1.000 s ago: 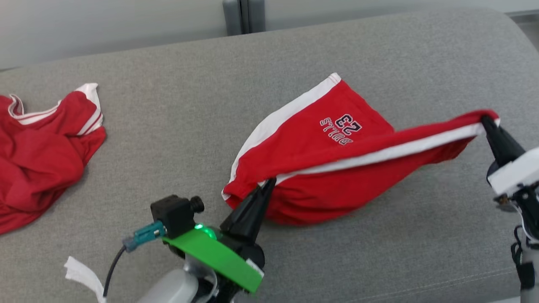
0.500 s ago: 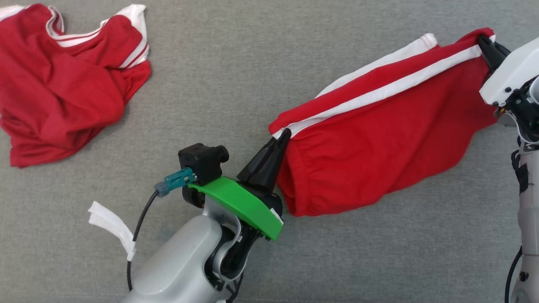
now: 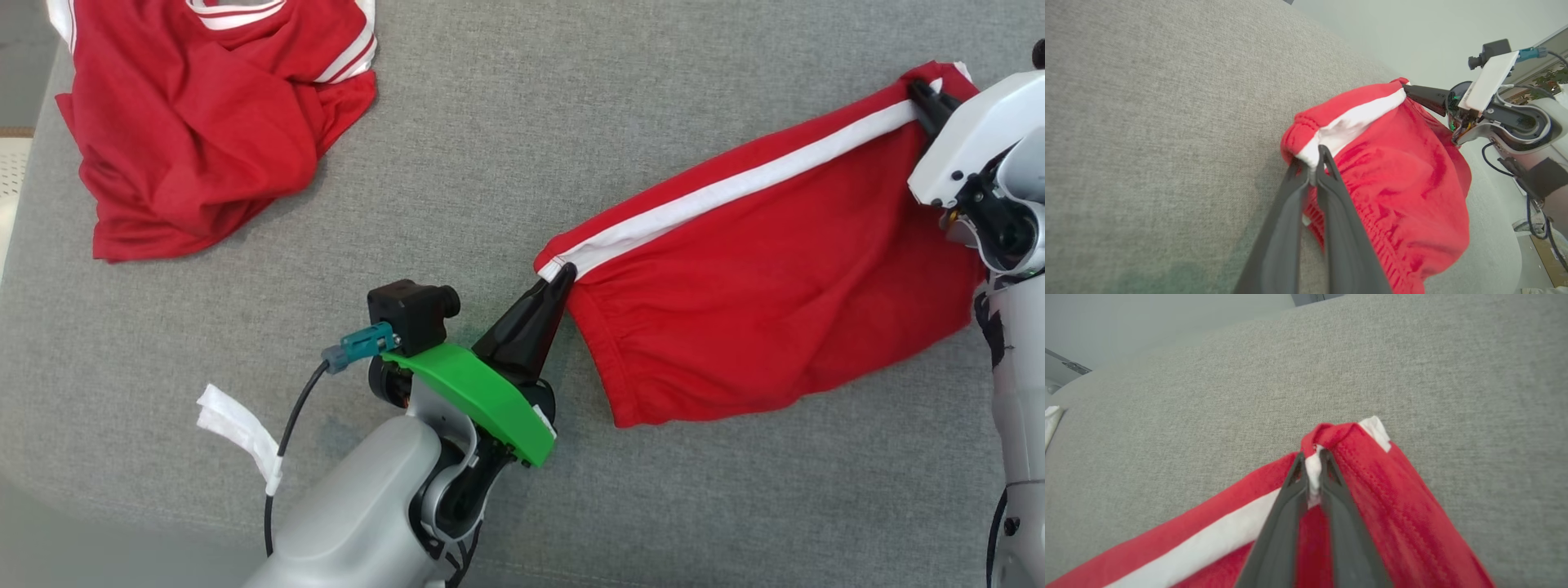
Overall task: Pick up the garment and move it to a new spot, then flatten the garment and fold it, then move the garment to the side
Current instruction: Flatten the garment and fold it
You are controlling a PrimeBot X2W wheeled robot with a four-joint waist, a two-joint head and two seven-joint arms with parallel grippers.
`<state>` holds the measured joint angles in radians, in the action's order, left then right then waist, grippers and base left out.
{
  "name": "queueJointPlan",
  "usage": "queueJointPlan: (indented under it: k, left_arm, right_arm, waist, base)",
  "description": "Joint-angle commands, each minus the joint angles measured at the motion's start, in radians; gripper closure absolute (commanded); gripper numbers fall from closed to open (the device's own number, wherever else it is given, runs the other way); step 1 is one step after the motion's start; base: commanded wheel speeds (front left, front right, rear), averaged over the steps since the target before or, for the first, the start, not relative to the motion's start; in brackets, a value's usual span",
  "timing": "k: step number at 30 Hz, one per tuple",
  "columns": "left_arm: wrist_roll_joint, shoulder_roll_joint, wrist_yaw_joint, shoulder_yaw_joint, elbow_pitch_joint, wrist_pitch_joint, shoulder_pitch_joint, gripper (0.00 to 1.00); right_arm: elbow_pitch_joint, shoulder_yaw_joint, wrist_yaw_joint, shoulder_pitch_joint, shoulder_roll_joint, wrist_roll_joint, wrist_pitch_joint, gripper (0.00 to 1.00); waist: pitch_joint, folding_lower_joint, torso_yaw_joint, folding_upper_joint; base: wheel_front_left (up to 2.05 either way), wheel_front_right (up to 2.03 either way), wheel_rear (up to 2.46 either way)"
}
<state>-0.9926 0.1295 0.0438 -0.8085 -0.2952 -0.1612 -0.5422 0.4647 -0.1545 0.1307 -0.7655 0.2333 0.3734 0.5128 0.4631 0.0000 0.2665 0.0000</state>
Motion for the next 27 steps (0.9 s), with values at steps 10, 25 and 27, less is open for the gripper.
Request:
queueJointPlan:
  k: [10,25,27]
  left_arm:
    - [0.101,0.077,-0.053,-0.013,-0.015,-0.056,0.032,0.0]
    - [0.428,0.034,-0.164,0.139,0.19,-0.104,0.218,0.0]
    - [0.463,0.009,-0.152,0.17,0.193,-0.104,0.256,0.0]
  right_arm:
    - [-0.057,0.192,0.0,0.093,0.125,-0.049,-0.003,0.0]
    - [0.013,0.235,0.0,0.099,0.207,-0.083,0.037,0.0]
    - [0.056,0.231,0.0,0.101,0.201,-0.07,0.04,0.0]
  waist:
    - [-0.089,0.0,-0.078,0.0]
    - [-0.062,0.0,0.001,0.0]
    - [-0.068,0.0,0.009,0.0]
  base:
    - [0.0,0.0,0.0]
    - [0.0,0.0,0.0]
    - [0.0,0.0,0.0]
